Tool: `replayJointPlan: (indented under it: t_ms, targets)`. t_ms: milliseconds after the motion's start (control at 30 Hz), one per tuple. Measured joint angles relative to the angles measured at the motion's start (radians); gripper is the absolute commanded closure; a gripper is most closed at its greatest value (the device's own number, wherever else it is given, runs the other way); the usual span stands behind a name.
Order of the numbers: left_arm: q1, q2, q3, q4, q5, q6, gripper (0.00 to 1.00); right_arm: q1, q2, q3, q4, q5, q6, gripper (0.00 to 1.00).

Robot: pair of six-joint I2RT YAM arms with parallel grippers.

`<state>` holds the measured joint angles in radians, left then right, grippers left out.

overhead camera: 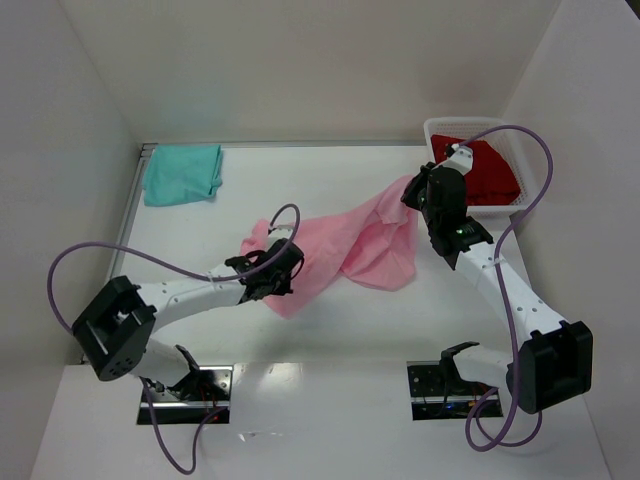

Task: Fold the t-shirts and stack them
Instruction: Flatten out the tshirt

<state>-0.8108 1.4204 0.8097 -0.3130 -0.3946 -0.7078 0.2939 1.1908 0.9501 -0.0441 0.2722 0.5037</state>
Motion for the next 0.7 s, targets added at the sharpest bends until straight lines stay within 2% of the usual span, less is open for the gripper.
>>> replayJointPlan:
  t_ms: [333,500,700]
  targets:
    - [-0.005,0.047,-0.013,0.006,0.002,-0.002,1.0,0.0,0.0,0.0,0.0,0.001,0.0,0.98]
    - [-0.004,-0.135,0.014,-0.025,-0.128,0.003,1.0,0.0,0.009,0.002,0.005,0.0,0.0,0.98]
    - [0.048,-0.328,0.149,0.037,-0.262,0.096,1.0,0.0,0.029,0.065,0.006,-0.021,0.0,0.99]
